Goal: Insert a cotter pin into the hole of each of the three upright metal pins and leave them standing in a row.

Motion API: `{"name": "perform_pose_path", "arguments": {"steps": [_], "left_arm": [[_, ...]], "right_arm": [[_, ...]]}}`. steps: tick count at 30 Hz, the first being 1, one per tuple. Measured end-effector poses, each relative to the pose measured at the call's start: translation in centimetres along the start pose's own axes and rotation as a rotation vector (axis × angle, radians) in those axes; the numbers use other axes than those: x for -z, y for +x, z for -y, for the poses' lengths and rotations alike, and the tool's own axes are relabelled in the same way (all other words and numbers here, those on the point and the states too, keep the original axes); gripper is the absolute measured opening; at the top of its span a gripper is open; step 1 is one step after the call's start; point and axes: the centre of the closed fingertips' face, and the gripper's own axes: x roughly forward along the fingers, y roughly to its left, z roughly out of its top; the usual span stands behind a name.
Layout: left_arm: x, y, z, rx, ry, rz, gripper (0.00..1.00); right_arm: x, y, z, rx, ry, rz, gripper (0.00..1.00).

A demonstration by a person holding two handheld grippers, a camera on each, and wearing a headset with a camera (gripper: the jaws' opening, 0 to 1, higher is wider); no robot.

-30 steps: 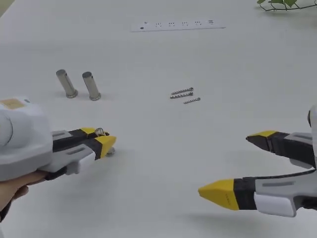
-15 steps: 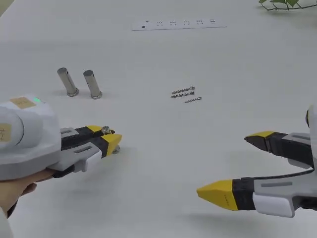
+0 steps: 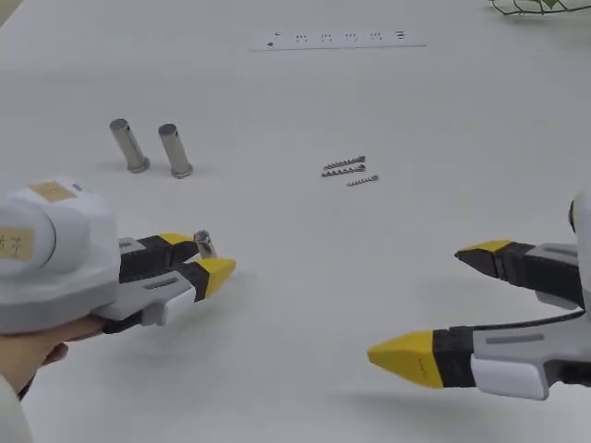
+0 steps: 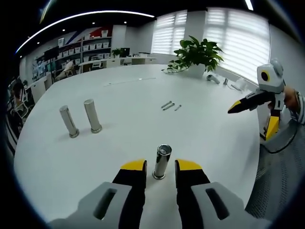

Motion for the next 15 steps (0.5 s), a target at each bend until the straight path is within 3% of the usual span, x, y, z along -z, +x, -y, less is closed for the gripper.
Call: {"name": "perform_pose_path", "arguments": {"steps": [3,8,12,15], "left_arm": [[0.0,-0.3,-0.5,-0.019,-0.013,-0.001,0.29],[-0.3,-1.0,-1.2,-0.040,-0.025,0.010,0.49],[-0.5,-1.8,-1.3,-0.028,-0.028,0.008,0.55],[-0.8,-2.3,-1.0,-0.007,-0.021,0.018,0.66]], "right_arm": [[-0.2,-0.1,0.2,0.005,-0.005,0.002,0.91],[-0.7,0.1,0.6,0.006,-0.006,0.006,0.90],[-1.2,0.1,1.4,0.020,-0.060,-0.022,0.88],[-2.1,0.0,2.1,0.025,-0.119,-0.040,0.87]]}}
